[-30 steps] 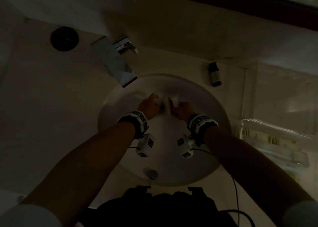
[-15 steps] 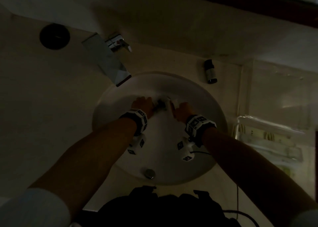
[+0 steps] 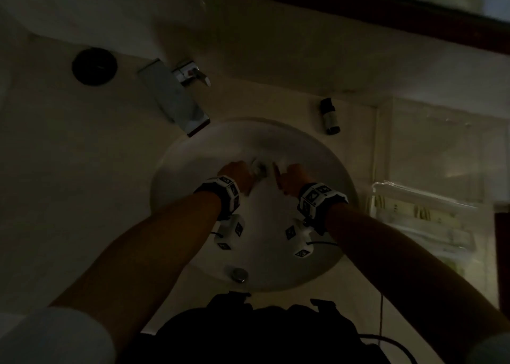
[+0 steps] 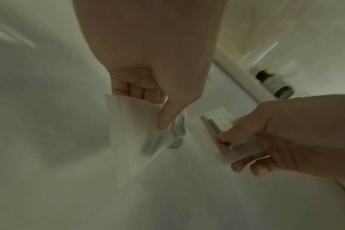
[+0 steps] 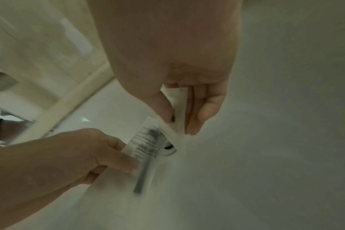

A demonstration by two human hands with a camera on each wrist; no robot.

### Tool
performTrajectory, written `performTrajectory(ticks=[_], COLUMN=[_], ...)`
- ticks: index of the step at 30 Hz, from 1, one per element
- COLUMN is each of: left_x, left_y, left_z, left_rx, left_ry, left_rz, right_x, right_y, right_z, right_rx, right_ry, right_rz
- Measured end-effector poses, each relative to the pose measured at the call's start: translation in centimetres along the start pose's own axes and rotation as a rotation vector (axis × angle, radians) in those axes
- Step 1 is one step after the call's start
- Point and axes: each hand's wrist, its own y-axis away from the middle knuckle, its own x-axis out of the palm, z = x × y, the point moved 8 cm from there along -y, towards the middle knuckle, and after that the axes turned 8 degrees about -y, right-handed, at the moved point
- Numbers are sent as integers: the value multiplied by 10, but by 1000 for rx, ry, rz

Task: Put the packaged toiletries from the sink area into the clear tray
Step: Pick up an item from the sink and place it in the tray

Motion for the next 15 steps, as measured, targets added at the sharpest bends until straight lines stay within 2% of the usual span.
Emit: performTrajectory(ticks=[3, 10, 15], left_x=[-11, -30, -40], left_y=[13, 40, 67], left_z=[-1, -14, -35], left_rx=[15, 18, 101], left_ry=[34, 75, 67], left_rz=[-63, -184, -275], right_x=[-7, -33, -58], right_y=[14, 47, 84], right_z=[5, 18, 25], right_rx=[-33, -204, -300], right_ry=[-20, 141, 171], right_rz=[-13, -104, -126])
